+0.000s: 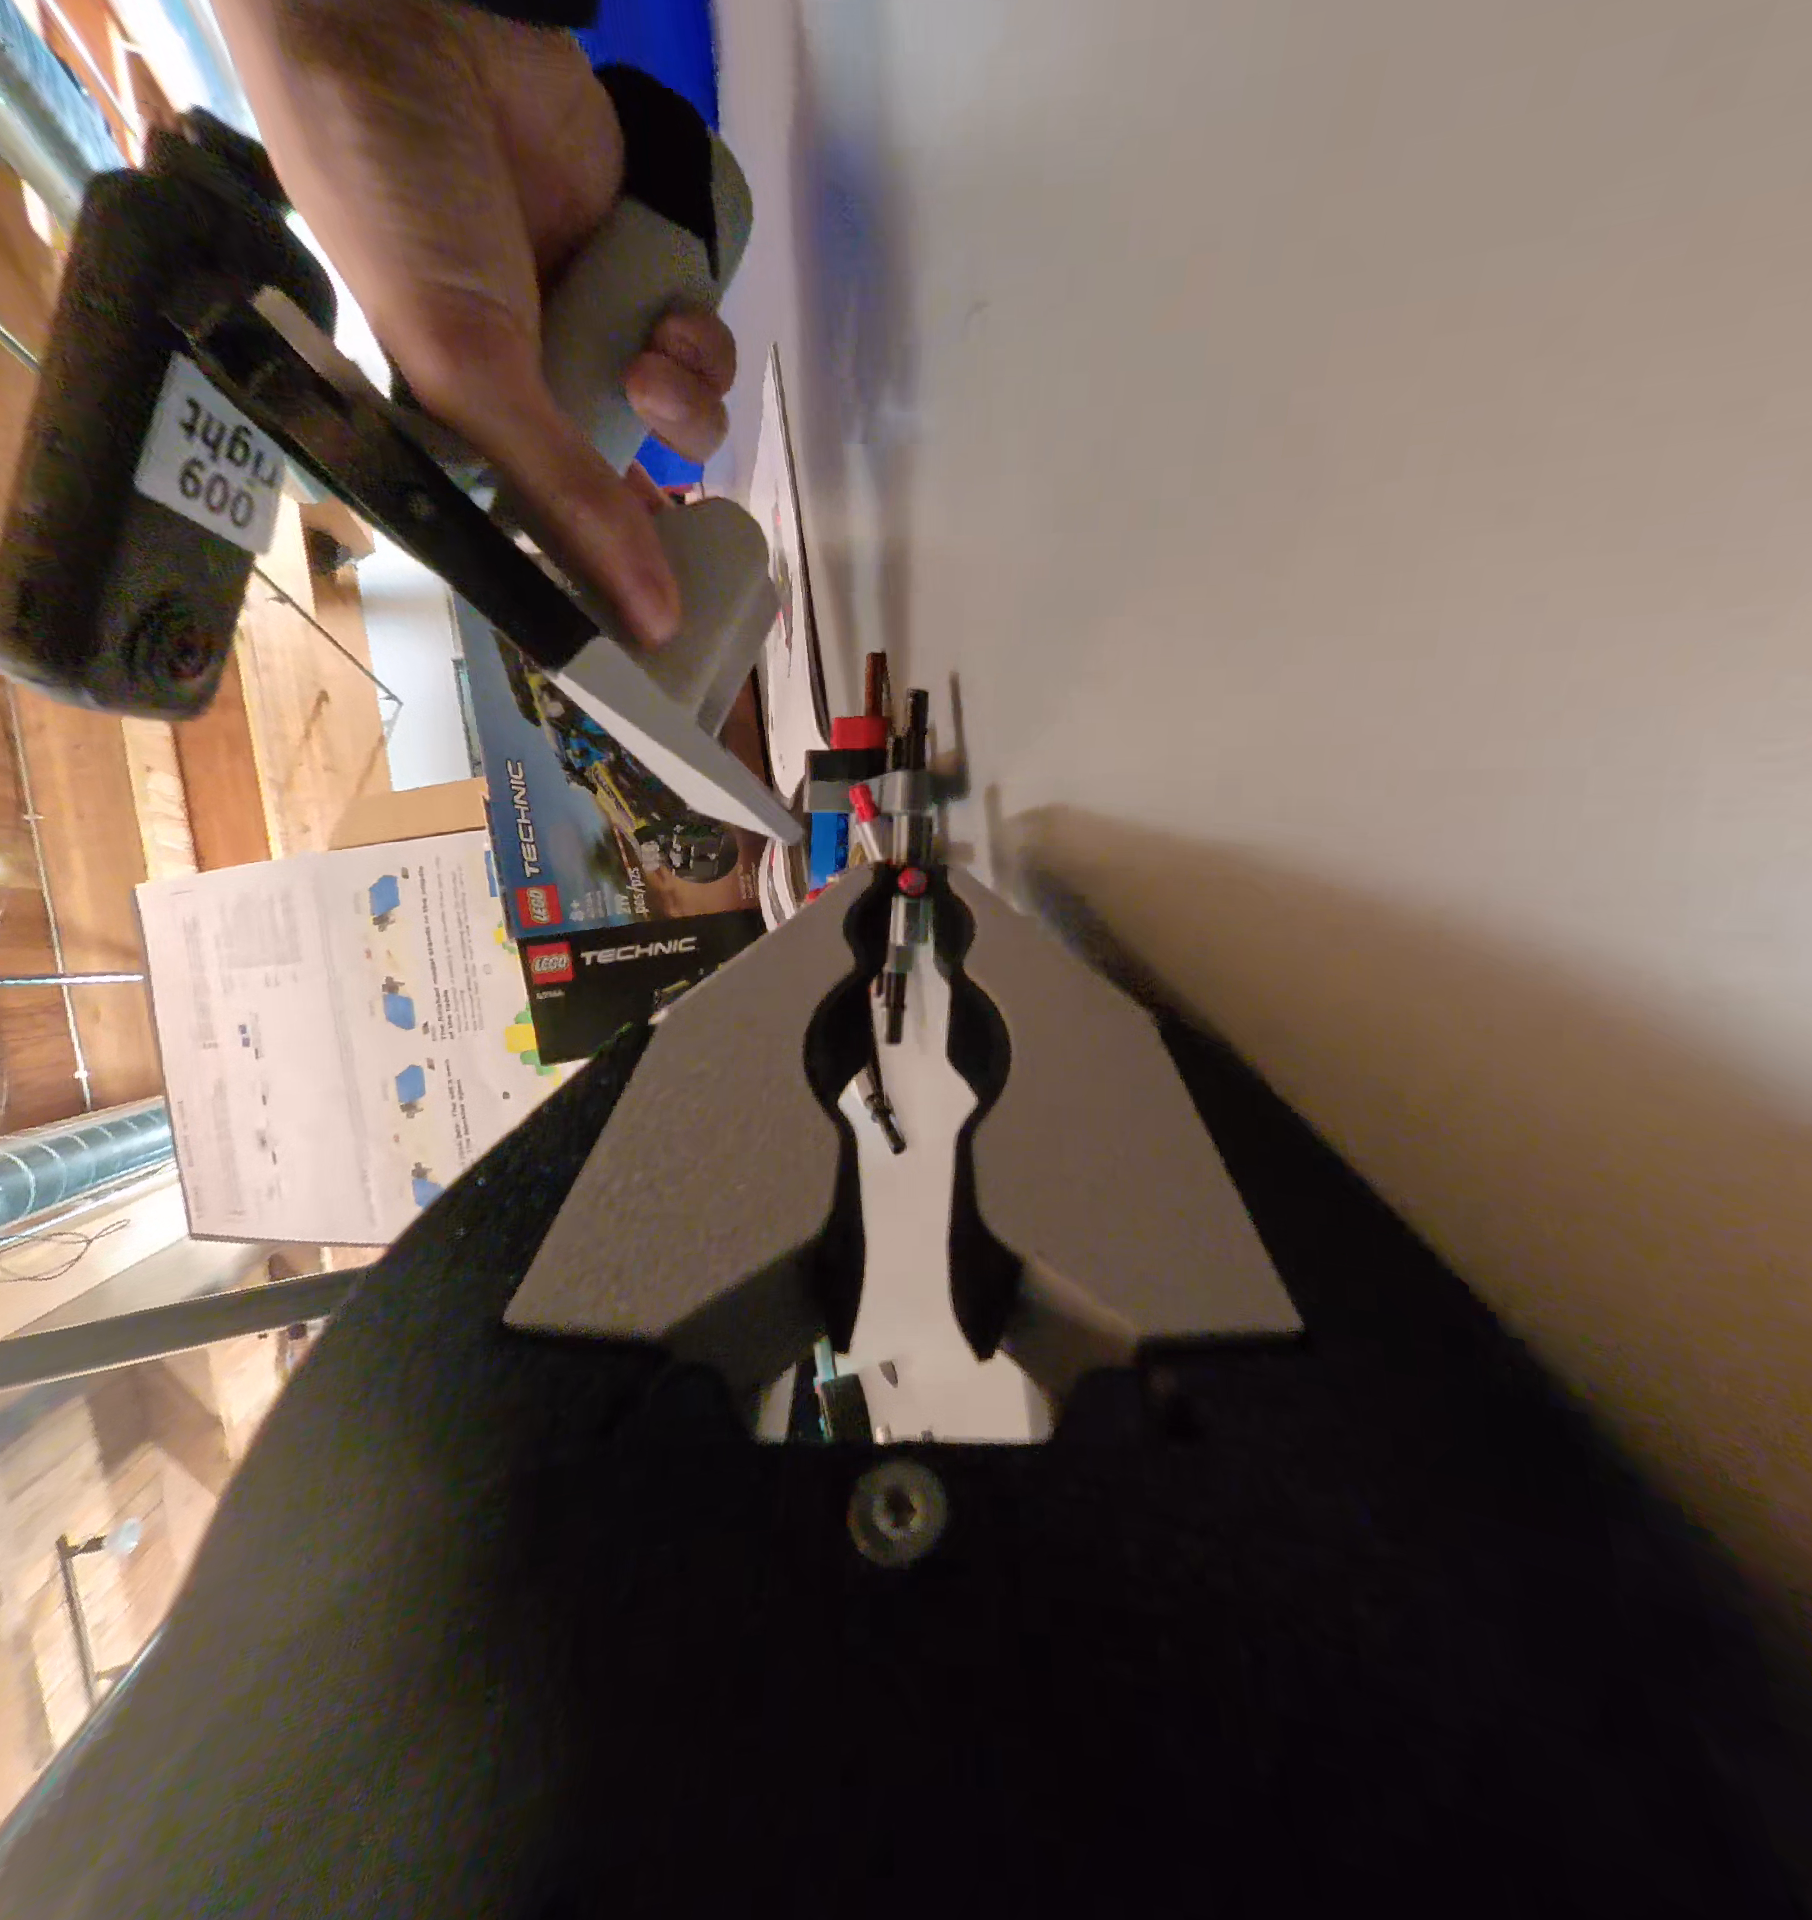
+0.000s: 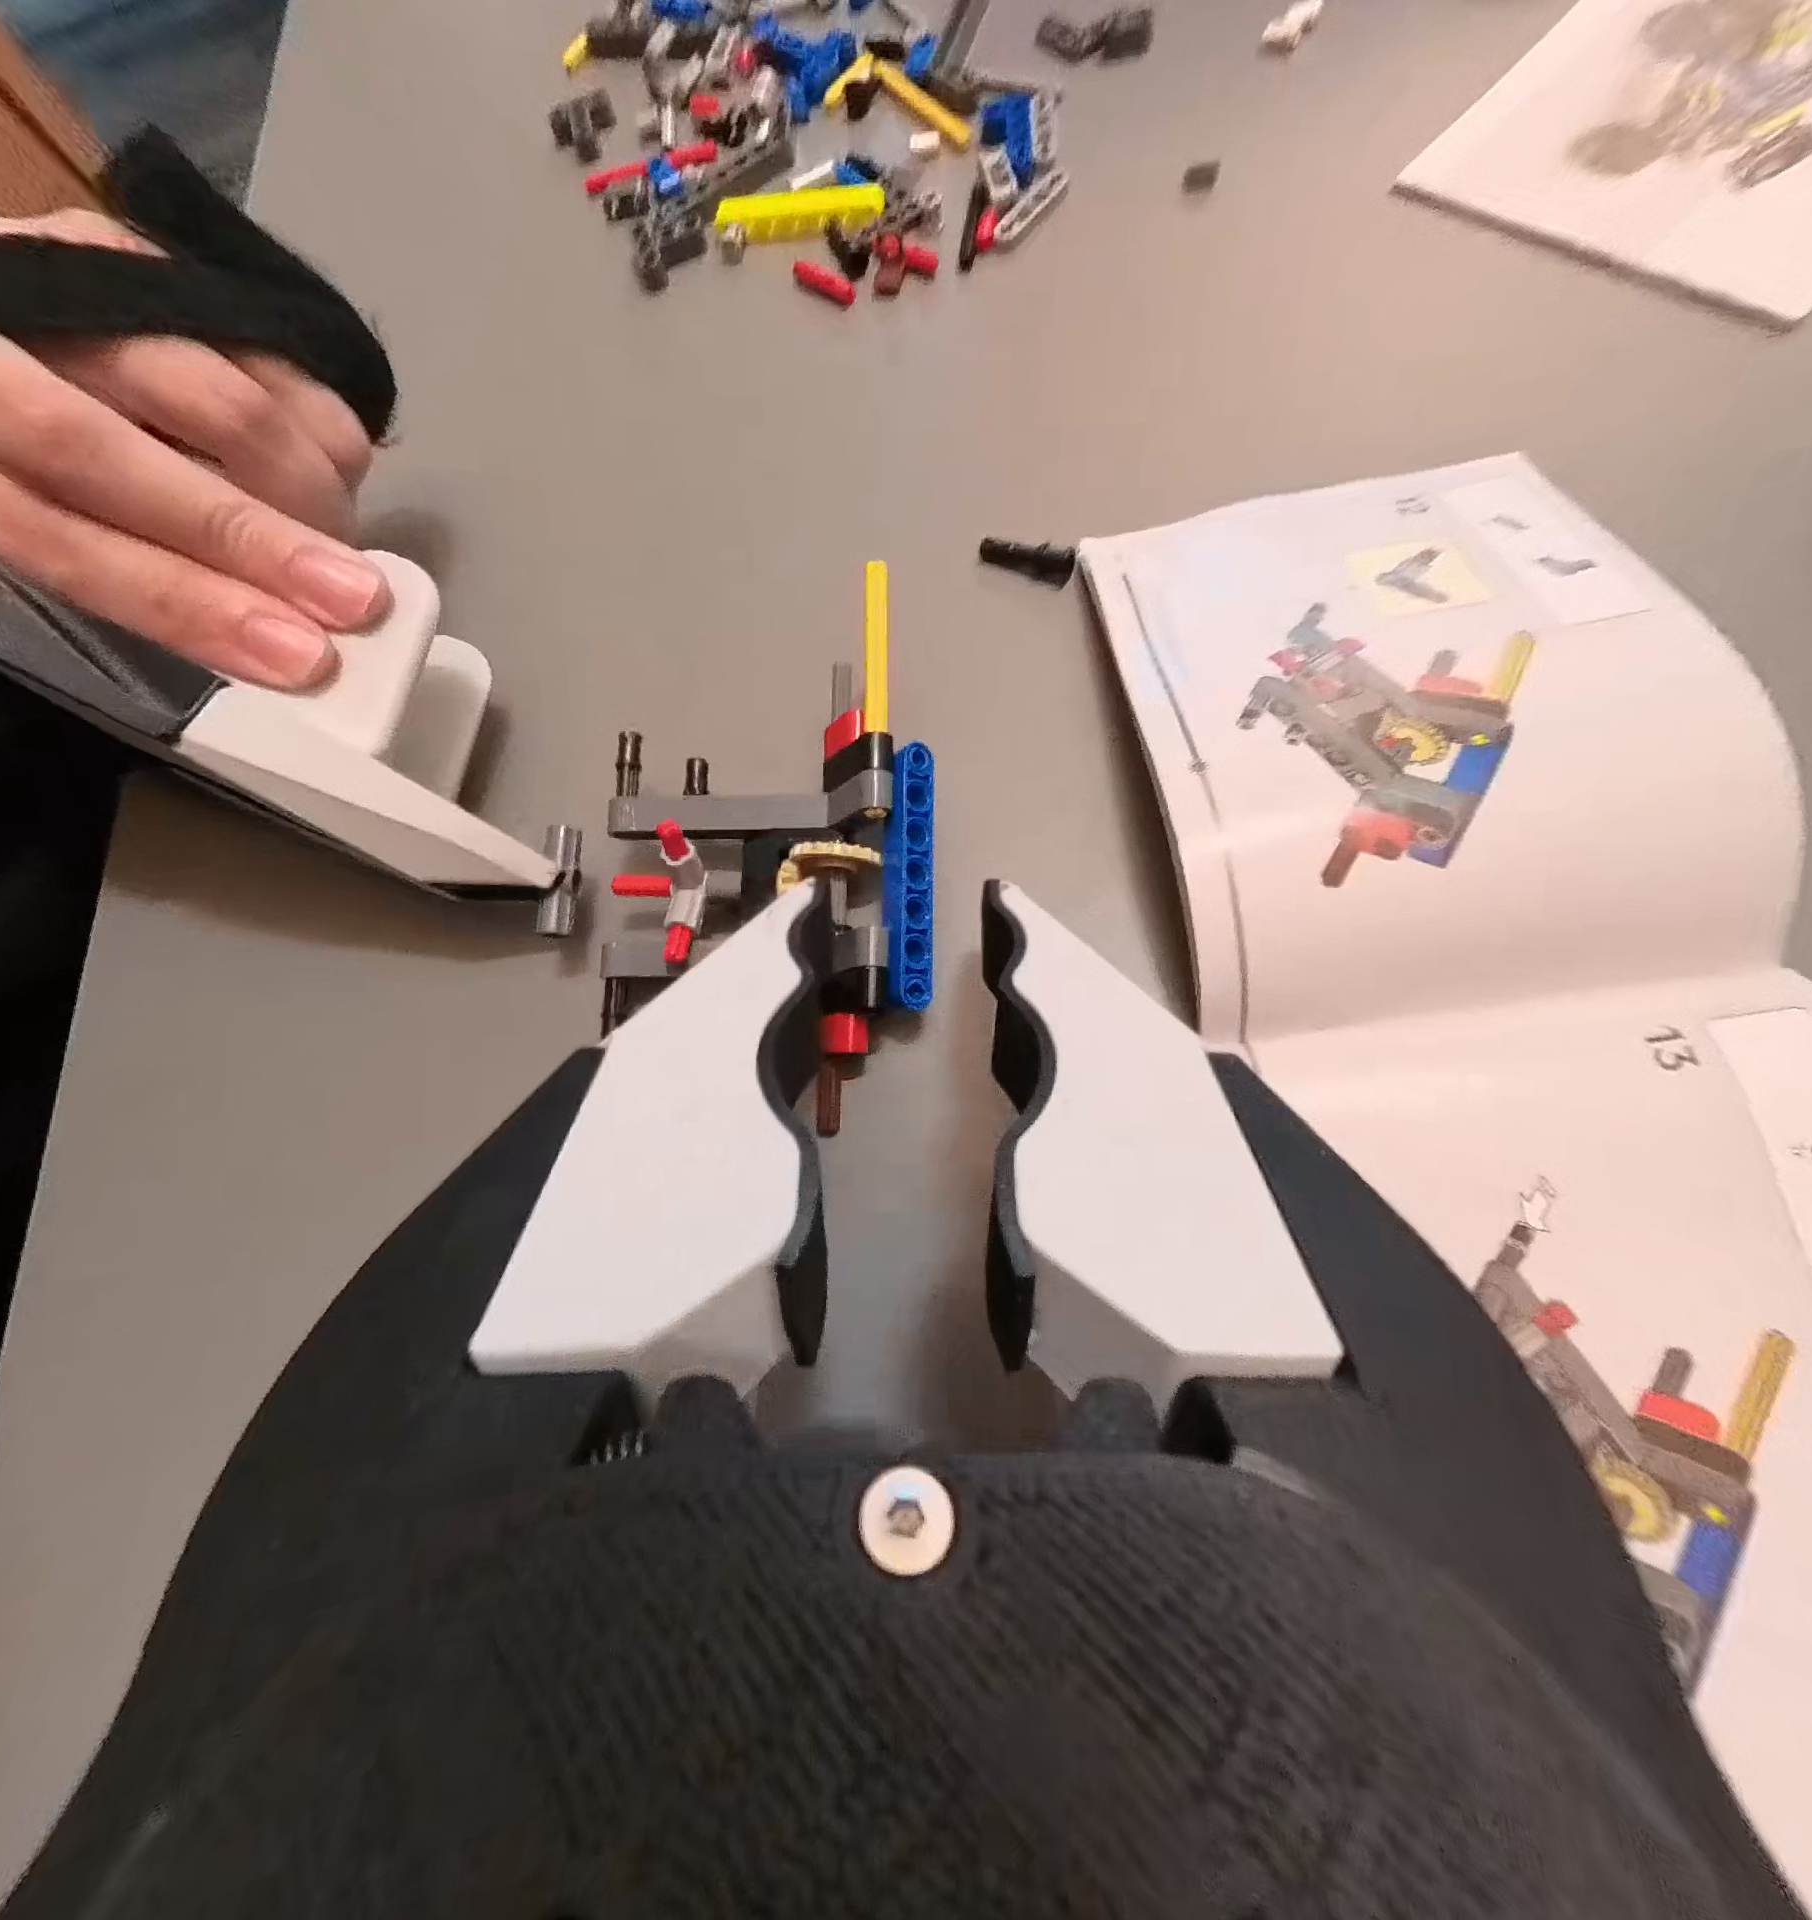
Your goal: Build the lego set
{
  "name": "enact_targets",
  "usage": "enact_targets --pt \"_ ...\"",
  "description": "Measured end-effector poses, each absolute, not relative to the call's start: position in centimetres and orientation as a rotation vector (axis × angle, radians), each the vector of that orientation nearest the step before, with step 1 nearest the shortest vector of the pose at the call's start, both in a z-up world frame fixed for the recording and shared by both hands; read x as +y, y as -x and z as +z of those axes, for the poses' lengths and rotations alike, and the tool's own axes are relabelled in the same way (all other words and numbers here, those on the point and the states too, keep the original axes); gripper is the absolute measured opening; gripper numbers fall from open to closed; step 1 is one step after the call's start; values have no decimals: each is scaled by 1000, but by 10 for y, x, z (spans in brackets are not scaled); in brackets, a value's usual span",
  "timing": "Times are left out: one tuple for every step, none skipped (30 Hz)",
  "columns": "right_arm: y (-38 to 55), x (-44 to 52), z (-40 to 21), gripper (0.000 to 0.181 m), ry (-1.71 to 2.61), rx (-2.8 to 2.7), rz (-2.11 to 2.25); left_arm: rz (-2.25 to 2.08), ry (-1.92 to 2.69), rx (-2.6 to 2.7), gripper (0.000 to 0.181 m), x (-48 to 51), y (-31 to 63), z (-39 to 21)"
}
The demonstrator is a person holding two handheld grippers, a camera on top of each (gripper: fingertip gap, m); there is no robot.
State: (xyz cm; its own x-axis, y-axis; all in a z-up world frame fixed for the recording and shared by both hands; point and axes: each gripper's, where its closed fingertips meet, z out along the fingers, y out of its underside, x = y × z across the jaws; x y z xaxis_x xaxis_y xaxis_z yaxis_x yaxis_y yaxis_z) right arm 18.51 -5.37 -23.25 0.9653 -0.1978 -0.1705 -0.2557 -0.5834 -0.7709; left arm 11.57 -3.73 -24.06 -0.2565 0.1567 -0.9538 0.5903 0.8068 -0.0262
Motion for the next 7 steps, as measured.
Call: enact_targets --pt "-185 -52 -235 26 2215 313 86 -456 -574 1804 5 -38 -115 -241" --pt "-186 -51 -236 26 2217 307 87 -461 -570 1800 5 -39 -115 -241" --pt "-187 -50 -238 27 2229 307 89 -465 -565 1802 5 -39 -115 -241" --pt "-187 -51 -241 29 2243 306 91 -468 -558 1803 5 -39 -115 -241" --pt "-187 -50 -244 30 2250 304 94 -473 -556 1801 5 -40 -116 -240" --pt "-188 -48 -245 30 2245 308 99 -476 -557 1798 5 -40 -115 -240" --pt "-186 -46 -246 28 2239 304 115 -477 -559 1797 5 -40 -115 -240"
